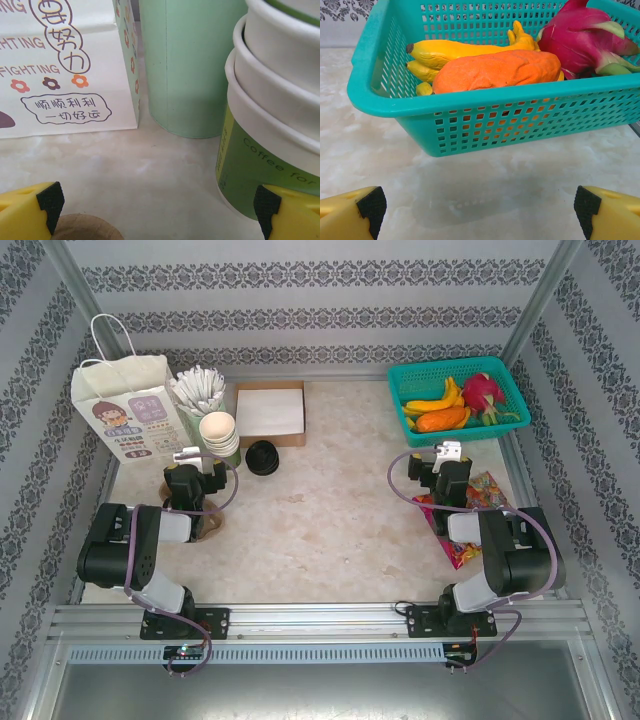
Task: Pack the takeout coffee
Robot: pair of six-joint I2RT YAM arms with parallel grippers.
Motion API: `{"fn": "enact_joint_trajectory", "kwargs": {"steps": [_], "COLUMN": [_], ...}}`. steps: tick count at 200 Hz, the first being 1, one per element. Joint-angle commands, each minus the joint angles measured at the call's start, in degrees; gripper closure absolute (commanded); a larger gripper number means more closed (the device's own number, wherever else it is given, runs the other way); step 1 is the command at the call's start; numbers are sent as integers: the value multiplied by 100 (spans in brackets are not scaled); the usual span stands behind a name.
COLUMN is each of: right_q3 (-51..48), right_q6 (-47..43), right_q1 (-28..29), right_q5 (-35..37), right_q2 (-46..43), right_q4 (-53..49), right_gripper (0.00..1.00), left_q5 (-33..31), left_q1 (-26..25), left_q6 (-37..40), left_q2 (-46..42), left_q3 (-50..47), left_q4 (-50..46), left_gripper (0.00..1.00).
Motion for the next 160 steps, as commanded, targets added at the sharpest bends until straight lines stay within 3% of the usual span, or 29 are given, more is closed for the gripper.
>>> {"fn": "enact_joint_trajectory", "kwargs": {"steps": [1,128,160], "right_q3": [-16,-25,-43], "right_q6": [109,118,115], "right_q1": [-1,-2,-35], "right_q5": [79,62,-77], "right_q2": [14,7,-42], "right_q4": [190,200,198], "right_gripper": [2,2,2], "left_q5": [89,137,469], "left_q1": [-47,-43,-51], "left_q6": [96,121,275], "left_q2": [-2,-2,-291], "left_q3": [39,39,288], "left_q4": [28,23,-586], "left_gripper": [0,0,0]}}
